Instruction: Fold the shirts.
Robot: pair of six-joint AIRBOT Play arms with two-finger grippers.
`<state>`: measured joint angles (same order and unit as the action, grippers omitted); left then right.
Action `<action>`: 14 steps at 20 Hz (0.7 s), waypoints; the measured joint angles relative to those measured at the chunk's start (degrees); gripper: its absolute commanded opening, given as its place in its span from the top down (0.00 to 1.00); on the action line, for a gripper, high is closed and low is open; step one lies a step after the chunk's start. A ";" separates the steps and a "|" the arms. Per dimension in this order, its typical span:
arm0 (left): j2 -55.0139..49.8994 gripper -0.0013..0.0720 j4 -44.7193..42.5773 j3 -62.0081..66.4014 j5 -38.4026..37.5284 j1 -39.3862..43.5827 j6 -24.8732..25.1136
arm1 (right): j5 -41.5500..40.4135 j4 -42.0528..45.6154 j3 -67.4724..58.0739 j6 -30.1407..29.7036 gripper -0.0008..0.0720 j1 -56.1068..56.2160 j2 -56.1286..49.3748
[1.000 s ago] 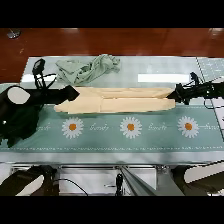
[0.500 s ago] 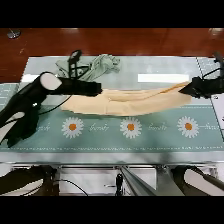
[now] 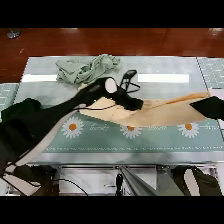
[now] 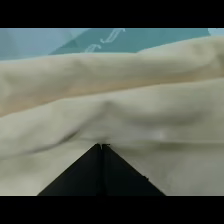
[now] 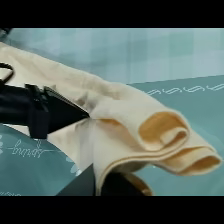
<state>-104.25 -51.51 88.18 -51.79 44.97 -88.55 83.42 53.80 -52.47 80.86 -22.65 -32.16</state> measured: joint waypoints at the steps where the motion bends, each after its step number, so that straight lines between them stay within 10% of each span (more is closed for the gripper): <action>1: -1.40 0.96 0.68 1.18 -0.72 1.68 -0.61 | 0.52 0.04 0.13 0.63 0.94 0.04 1.09; 8: -4.46 0.96 5.66 5.84 -4.11 5.86 -1.18 | 1.49 -0.07 0.48 2.73 0.94 0.11 3.61; 14: 6.34 0.96 -2.54 7.04 -11.72 -13.25 -2.29 | -0.52 -5.42 0.33 2.80 0.94 1.60 2.12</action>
<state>-97.91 -54.04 95.22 -63.51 31.73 -90.85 82.89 48.38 -52.14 83.66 -21.06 -30.04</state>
